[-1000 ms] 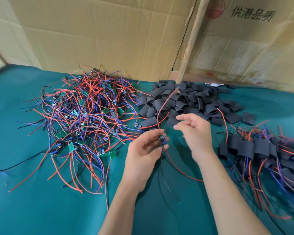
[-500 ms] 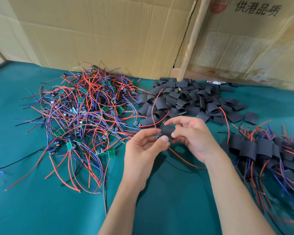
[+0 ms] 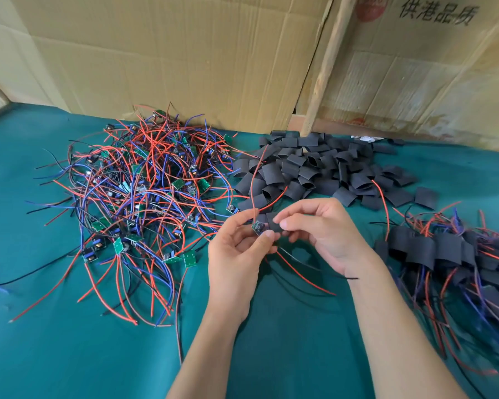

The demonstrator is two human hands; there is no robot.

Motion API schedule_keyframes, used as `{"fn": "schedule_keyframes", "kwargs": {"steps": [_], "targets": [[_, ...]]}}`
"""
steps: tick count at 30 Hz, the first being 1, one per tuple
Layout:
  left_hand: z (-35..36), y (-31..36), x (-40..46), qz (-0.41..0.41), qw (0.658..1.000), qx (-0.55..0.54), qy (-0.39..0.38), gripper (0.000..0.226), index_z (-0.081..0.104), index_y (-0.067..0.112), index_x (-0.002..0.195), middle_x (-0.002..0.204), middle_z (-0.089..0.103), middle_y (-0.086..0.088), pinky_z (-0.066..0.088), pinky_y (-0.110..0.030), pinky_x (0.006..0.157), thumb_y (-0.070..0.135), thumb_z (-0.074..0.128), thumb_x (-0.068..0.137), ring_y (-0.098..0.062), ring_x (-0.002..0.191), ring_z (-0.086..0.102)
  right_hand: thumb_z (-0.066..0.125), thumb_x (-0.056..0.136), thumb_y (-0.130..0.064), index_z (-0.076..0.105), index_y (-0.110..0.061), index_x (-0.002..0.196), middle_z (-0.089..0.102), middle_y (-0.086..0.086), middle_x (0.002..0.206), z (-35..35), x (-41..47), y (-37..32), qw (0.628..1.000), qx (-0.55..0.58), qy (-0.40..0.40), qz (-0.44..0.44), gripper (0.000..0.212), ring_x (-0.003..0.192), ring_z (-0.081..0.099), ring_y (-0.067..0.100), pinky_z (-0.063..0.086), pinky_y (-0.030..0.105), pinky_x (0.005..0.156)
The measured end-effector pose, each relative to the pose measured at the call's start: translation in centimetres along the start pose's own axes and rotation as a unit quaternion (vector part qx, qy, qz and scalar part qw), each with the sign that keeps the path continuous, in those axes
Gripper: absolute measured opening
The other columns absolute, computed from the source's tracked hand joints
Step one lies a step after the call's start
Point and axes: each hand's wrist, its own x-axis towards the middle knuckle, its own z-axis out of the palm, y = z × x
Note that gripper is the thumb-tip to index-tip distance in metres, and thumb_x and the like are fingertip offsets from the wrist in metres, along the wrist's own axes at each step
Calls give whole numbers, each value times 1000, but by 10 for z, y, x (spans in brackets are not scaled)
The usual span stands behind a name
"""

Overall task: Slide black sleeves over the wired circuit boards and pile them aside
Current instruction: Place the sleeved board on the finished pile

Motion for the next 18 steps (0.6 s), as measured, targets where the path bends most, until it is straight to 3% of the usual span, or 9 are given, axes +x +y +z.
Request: {"fn": "schedule_keyframes", "kwargs": {"steps": [4,6,8,11,13,16,18], "targets": [[0,1,0,0,1000,13,3,20,69,8,105,84,75,-11,46,-20,52,-4,63,90,-19,62,62,80,68,-6,79,-10,70,70,8,76,-2,1,0,996,13,83,-23,5,63,58,15,48,24,60],[2,1,-1,3,999,42,-11,8,71,9,95,77,72,-7,41,-18,46,9,63,92,-19,56,58,78,73,6,78,-11,67,74,7,94,-6,0,-2,992,38,117,-28,18,62,59,15,47,24,61],[4,-1,-3,11,996,84,-14,16,70,10,86,71,69,-4,38,-16,42,12,61,99,-16,52,59,72,78,13,78,-11,70,75,12,106,-10,0,-3,993,64,99,-23,27,65,61,13,48,23,63],[6,-3,-3,18,992,122,-3,26,68,15,78,69,68,-10,38,-14,42,14,58,102,-17,49,59,75,79,8,76,-8,95,75,13,100,-10,-2,-5,994,107,11,-16,22,67,62,12,52,22,64],[7,-3,-3,23,992,124,6,24,67,15,81,70,67,-14,38,-15,41,14,58,102,-18,48,59,80,76,0,72,-6,111,75,14,101,-8,-1,-5,991,130,-5,-16,36,69,64,15,53,23,64],[7,-2,-4,20,992,121,10,19,67,13,86,68,67,-12,37,-16,40,13,57,102,-18,47,58,88,67,-9,73,-8,111,76,11,94,-6,1,-6,986,158,46,-25,46,66,65,16,52,21,58],[7,-2,-4,15,993,121,9,19,68,14,87,68,67,-10,36,-16,40,12,57,102,-18,47,59,85,66,-14,74,-12,106,76,4,90,-11,2,-9,975,187,111,-36,42,71,67,14,51,20,58]]}}
